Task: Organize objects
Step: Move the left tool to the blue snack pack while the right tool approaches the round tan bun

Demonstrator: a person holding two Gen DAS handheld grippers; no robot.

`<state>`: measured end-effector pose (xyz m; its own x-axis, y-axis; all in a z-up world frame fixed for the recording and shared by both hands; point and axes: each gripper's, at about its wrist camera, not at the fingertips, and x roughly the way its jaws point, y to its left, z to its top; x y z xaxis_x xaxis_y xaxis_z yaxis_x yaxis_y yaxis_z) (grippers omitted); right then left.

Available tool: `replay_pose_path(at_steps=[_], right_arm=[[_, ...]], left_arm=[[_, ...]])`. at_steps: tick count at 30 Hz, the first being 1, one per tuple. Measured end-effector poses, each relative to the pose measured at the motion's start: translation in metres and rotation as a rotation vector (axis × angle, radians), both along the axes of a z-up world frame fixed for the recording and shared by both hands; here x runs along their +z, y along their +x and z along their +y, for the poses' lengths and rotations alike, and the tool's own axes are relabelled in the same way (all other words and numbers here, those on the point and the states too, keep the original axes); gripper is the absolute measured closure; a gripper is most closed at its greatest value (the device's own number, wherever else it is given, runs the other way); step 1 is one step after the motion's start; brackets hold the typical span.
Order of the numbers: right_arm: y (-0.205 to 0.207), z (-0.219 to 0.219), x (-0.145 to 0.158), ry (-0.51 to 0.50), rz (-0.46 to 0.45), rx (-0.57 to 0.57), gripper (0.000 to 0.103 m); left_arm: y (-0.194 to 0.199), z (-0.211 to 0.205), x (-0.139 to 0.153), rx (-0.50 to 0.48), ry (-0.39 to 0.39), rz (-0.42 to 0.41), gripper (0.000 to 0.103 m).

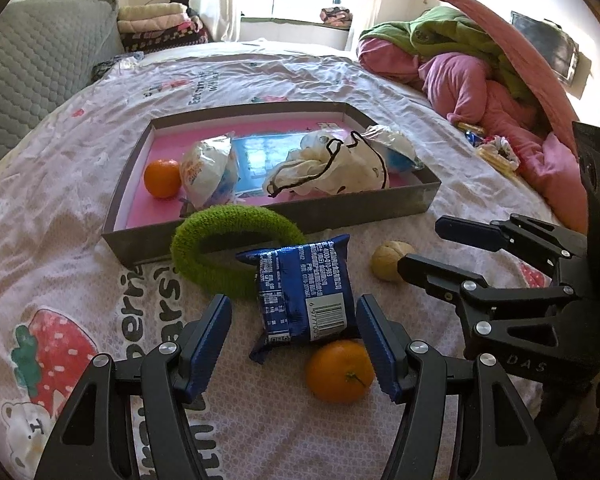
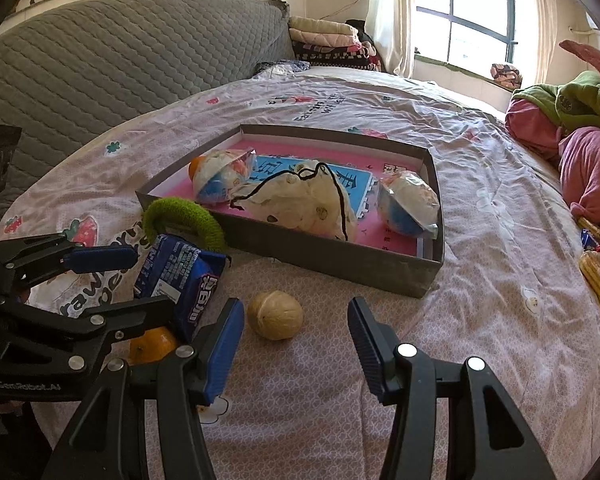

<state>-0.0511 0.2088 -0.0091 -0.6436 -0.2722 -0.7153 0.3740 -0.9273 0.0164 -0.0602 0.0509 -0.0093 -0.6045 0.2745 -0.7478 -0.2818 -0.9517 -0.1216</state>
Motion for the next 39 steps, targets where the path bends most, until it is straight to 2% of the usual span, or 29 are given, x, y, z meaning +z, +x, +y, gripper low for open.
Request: replay_pose_path(at_steps=[8, 20, 39], right_arm=[[-0.002, -0.001, -0.004, 0.004, -0.017, 0.013, 0.049], [-0.005, 0.002, -0.012, 0.013, -0.033, 0.025, 0.049], [-0.009, 0.0, -0.016, 0.019, -0.013, 0.088, 0.049]], left_arm=[[-0.004, 0.005, -0.001, 0.013, 0.013, -0.019, 0.037], [-0.012, 0.01, -0.005, 0.054, -0.018, -0.04, 0.037], [-0.021, 0.012, -0.014, 0.03, -0.023, -0.087, 0.037]])
